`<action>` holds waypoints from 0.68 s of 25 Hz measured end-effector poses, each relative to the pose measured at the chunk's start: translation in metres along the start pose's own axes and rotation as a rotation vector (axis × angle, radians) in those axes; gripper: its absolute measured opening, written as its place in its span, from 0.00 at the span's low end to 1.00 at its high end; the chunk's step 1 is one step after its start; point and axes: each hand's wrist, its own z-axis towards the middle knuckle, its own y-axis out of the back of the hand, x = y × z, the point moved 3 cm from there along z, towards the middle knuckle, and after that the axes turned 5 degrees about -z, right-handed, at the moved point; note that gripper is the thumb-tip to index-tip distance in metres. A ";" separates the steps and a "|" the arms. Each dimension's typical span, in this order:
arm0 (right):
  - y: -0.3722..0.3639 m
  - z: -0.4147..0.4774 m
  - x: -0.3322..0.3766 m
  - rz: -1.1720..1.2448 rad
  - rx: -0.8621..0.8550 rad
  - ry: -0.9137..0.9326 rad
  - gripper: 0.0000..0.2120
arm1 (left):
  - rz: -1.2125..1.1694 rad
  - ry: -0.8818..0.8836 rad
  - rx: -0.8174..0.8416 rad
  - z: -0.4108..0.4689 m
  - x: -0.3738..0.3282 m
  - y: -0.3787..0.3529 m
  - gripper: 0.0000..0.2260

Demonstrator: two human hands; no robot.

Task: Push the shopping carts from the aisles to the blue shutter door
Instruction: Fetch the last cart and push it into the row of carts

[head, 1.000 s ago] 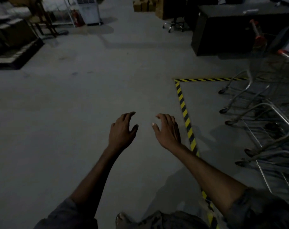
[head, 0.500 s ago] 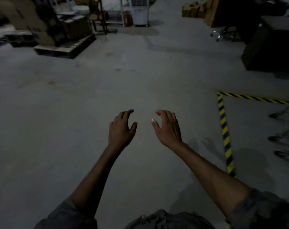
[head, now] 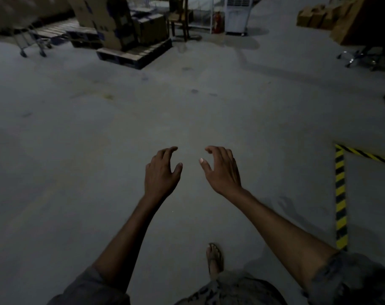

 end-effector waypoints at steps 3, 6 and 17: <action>-0.017 0.040 0.002 0.012 0.016 0.044 0.18 | 0.017 0.035 -0.045 0.033 0.013 0.002 0.23; -0.030 0.086 0.007 0.031 0.030 0.088 0.18 | 0.041 0.061 -0.077 0.069 0.022 0.003 0.23; -0.075 0.234 0.040 0.130 0.056 0.279 0.17 | 0.134 0.204 -0.275 0.171 0.059 0.028 0.25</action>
